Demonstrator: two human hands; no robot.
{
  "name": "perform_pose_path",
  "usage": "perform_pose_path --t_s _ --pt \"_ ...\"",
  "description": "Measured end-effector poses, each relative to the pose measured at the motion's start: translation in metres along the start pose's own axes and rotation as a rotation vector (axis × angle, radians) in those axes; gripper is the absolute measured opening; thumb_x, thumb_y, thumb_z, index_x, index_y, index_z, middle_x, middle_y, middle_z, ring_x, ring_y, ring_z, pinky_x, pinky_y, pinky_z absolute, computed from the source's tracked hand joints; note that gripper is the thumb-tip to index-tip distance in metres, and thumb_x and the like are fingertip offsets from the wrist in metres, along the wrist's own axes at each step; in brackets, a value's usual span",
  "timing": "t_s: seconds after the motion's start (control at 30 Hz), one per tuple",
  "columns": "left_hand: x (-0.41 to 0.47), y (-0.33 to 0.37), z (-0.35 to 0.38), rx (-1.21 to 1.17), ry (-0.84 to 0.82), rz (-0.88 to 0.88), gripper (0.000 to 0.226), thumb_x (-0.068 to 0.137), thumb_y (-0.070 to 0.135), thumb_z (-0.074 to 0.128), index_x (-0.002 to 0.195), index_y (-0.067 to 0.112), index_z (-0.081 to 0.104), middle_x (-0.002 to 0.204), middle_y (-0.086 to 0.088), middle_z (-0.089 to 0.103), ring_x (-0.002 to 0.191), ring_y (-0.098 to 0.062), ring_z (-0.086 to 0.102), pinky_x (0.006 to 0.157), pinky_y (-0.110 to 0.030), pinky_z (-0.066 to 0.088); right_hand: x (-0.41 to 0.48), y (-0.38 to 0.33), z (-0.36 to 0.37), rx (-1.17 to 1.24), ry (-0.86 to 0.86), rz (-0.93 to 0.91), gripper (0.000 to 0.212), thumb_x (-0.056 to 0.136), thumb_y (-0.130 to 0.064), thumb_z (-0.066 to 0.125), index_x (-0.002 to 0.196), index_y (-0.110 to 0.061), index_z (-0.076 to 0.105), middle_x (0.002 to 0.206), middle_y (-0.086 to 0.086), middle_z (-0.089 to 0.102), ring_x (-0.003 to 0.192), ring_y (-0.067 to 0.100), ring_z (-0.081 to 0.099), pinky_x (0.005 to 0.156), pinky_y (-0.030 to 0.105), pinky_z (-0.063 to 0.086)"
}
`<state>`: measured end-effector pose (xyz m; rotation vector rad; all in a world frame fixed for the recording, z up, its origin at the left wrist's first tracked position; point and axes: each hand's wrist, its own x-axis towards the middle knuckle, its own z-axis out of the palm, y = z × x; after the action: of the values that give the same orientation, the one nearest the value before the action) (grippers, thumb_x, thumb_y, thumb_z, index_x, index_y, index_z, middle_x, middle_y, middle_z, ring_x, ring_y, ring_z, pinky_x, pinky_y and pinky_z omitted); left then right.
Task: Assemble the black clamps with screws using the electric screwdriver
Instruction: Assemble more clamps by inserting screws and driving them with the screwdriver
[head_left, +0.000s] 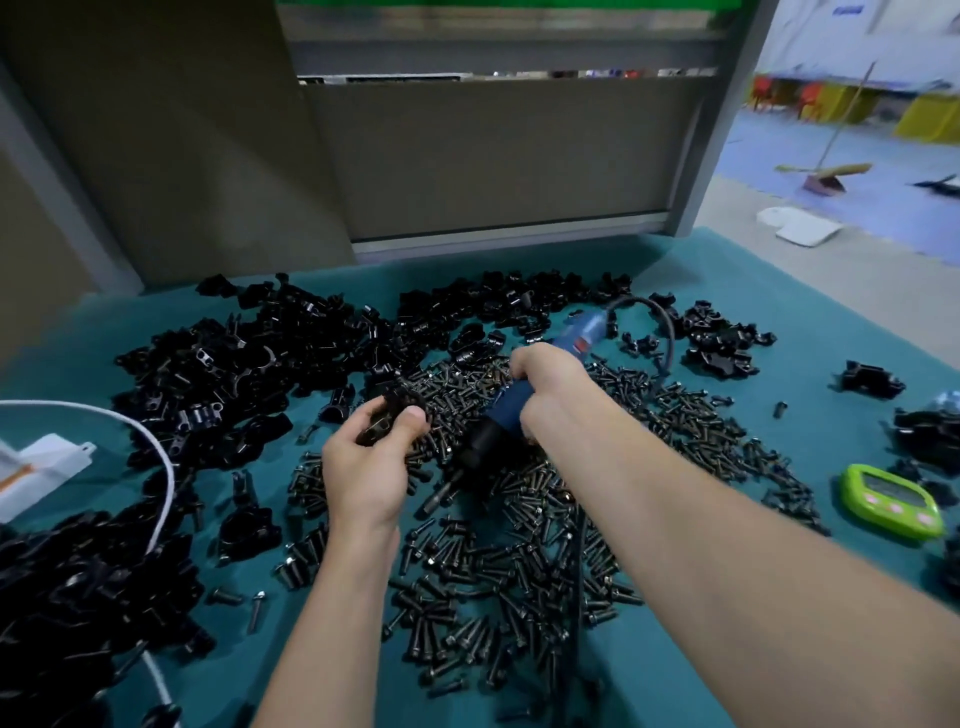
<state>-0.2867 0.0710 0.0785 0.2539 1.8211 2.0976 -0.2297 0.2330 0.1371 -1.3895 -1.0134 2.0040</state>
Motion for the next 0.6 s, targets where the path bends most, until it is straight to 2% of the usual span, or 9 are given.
perform_pose_path --t_s 0.03,0.1,0.2,0.3,0.43,0.53,0.6 --pt "-0.001 0.001 0.000 -0.006 -0.004 -0.007 0.032 0.089 0.020 0.082 0.120 0.019 0.075 0.093 0.005 0.082 0.102 -0.020 0.075 0.101 -0.040 0.055 0.000 0.002 -0.008 0.071 0.019 0.011 0.024 0.088 -0.002 0.061 0.108 -0.007 0.047 0.089 0.009 0.048 0.073 0.026 0.050 0.071 0.034 0.051" --pt "-0.001 0.004 0.000 -0.014 -0.006 -0.011 0.034 0.086 0.017 0.084 0.118 0.021 0.074 0.091 0.003 0.082 0.101 -0.023 0.076 0.101 -0.044 0.055 -0.006 0.006 -0.021 0.193 -0.074 0.036 0.019 0.085 -0.004 0.064 0.100 -0.009 0.053 0.091 0.012 0.059 0.080 0.031 0.065 0.083 0.047 0.059" --pt "-0.004 0.004 0.000 -0.035 -0.036 -0.015 0.034 0.082 0.015 0.086 0.112 0.024 0.072 0.095 0.001 0.082 0.101 -0.026 0.077 0.096 -0.040 0.054 -0.009 0.003 -0.042 0.342 -0.299 -0.025 0.010 0.087 -0.008 0.064 0.086 -0.007 0.054 0.073 0.010 0.062 0.071 0.032 0.071 0.069 0.046 0.064" --pt "-0.006 0.003 0.005 -0.076 -0.082 -0.019 0.024 0.087 0.009 0.080 0.109 0.016 0.074 0.097 -0.004 0.082 0.097 -0.025 0.079 0.093 -0.040 0.057 -0.003 -0.006 -0.053 0.524 -0.415 -0.029 0.012 0.083 -0.007 0.064 0.090 -0.008 0.054 0.067 0.005 0.057 0.055 0.021 0.059 0.057 0.035 0.058" --pt "-0.008 0.002 0.008 -0.093 -0.098 -0.022 0.028 0.091 -0.002 0.073 0.094 0.025 0.068 0.095 -0.005 0.082 0.095 -0.027 0.079 0.090 -0.037 0.055 0.007 -0.011 -0.050 0.667 -0.405 -0.074 0.014 0.087 -0.004 0.067 0.088 -0.010 0.054 0.064 0.002 0.052 0.050 0.016 0.052 0.050 0.028 0.049" --pt "-0.010 0.003 0.007 -0.074 -0.122 -0.042 0.033 0.092 -0.005 0.070 0.091 0.027 0.066 0.093 -0.006 0.082 0.091 -0.023 0.079 0.096 -0.041 0.053 0.018 -0.006 -0.048 0.689 -0.330 -0.107 0.016 0.091 -0.004 0.068 0.085 -0.009 0.054 0.061 0.002 0.052 0.048 0.016 0.052 0.049 0.027 0.048" --pt "-0.010 0.004 0.006 -0.076 -0.141 -0.051 0.033 0.091 -0.007 0.070 0.091 0.026 0.066 0.091 -0.006 0.082 0.086 -0.020 0.079 0.094 -0.040 0.051 0.024 -0.006 -0.048 0.757 -0.307 -0.105 0.017 0.091 0.000 0.065 0.085 -0.009 0.052 0.060 0.003 0.051 0.047 0.016 0.051 0.049 0.027 0.047"
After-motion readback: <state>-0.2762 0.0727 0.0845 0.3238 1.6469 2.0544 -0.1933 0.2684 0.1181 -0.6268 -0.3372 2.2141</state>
